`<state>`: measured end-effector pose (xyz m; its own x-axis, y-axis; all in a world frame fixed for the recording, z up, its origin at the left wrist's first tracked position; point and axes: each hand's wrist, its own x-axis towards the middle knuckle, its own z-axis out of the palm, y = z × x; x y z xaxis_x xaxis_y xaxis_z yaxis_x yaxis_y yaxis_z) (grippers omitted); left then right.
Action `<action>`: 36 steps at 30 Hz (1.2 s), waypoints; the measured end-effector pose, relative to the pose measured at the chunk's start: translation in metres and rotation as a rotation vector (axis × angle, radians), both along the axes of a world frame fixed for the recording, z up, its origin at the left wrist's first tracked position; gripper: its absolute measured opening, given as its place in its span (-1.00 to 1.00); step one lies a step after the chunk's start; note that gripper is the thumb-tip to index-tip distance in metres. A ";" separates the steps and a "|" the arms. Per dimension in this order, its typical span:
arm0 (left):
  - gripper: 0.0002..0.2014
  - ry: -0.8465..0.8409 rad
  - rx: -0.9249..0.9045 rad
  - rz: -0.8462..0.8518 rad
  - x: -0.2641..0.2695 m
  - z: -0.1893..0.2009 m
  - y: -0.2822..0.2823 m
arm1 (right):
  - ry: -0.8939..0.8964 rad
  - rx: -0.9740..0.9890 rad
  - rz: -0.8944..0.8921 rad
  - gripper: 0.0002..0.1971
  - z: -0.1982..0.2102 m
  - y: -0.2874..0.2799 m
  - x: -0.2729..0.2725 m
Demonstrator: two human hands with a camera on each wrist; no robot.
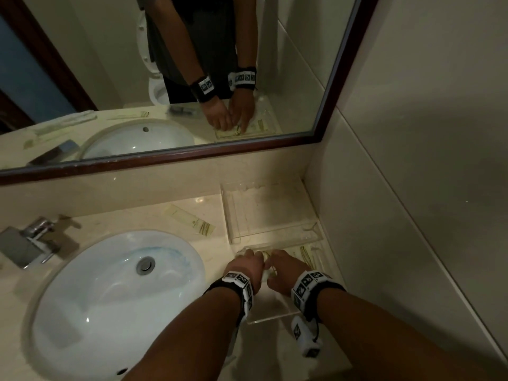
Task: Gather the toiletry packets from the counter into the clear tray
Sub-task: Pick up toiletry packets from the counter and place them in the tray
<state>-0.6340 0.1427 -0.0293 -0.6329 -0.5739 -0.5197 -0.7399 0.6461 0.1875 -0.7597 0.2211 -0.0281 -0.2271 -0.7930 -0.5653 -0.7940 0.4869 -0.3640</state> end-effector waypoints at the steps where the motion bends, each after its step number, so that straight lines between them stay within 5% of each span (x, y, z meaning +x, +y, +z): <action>1: -0.53 -0.008 -0.002 0.009 0.000 -0.001 0.000 | -0.008 -0.008 0.000 -0.65 -0.001 0.000 0.000; 9: -0.44 -0.018 -0.066 -0.040 -0.001 -0.002 0.004 | -0.039 0.023 -0.006 -0.26 -0.006 -0.003 0.003; 17: -0.41 -0.109 -0.033 -0.061 -0.003 0.004 0.004 | -0.063 0.067 -0.037 -0.24 -0.013 -0.006 0.005; 29: -0.49 -0.051 -0.037 -0.060 -0.001 0.010 0.000 | -0.116 0.031 -0.152 -0.39 -0.016 -0.012 -0.003; 33: -0.52 -0.040 -0.057 -0.084 0.000 0.009 -0.001 | -0.089 0.004 -0.144 -0.76 -0.008 -0.015 -0.005; 36: -0.54 -0.021 -0.047 -0.096 0.000 0.008 -0.001 | -0.099 0.000 -0.184 -0.75 -0.010 -0.014 -0.008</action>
